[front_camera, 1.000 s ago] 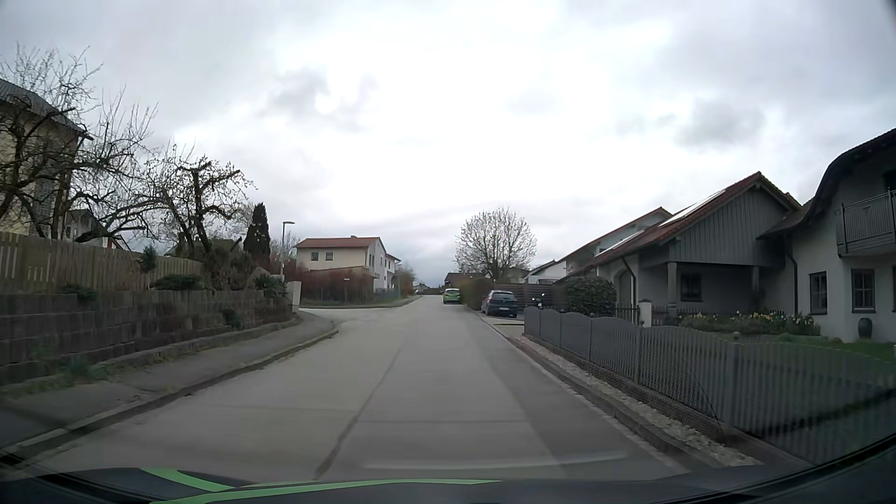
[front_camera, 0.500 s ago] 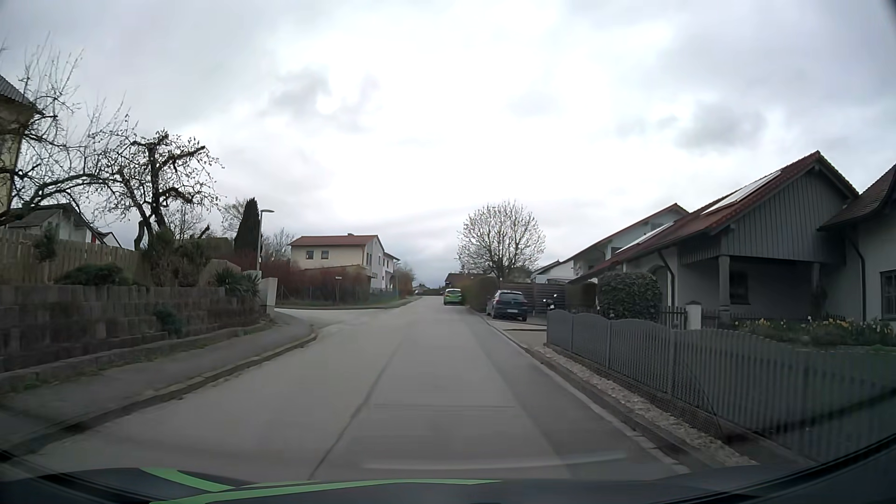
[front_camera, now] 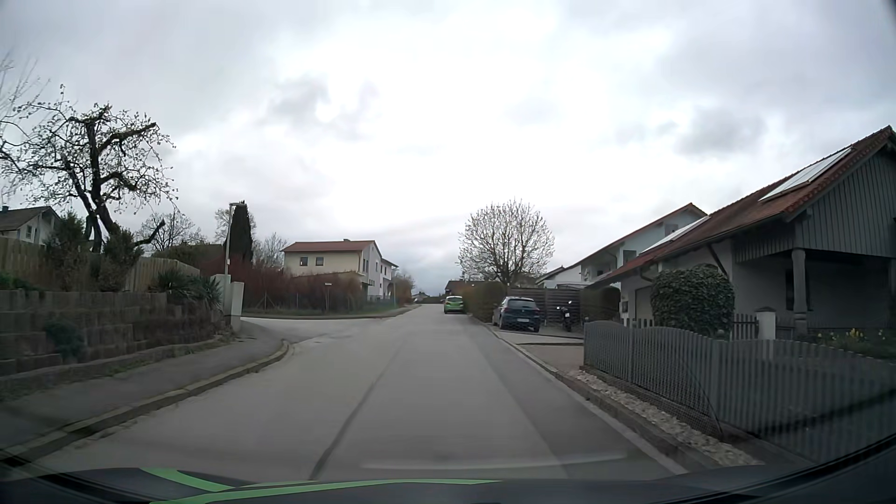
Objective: Follow the waypoints while adhering to traffic rules and regulations
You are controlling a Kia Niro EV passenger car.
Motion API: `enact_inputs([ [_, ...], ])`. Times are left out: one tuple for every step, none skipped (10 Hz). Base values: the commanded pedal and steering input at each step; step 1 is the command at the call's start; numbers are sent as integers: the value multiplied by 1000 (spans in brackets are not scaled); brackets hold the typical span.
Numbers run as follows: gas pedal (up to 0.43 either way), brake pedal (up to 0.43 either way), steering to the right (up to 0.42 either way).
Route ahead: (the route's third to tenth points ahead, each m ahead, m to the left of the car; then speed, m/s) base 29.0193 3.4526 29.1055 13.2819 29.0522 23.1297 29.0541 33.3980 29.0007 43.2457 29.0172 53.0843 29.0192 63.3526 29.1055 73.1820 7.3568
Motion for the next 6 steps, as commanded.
enact_inputs([
  [98,0,1],
  [98,0,1],
  [87,0,1],
  [79,0,1],
  [79,0,1],
  [67,0,1],
])
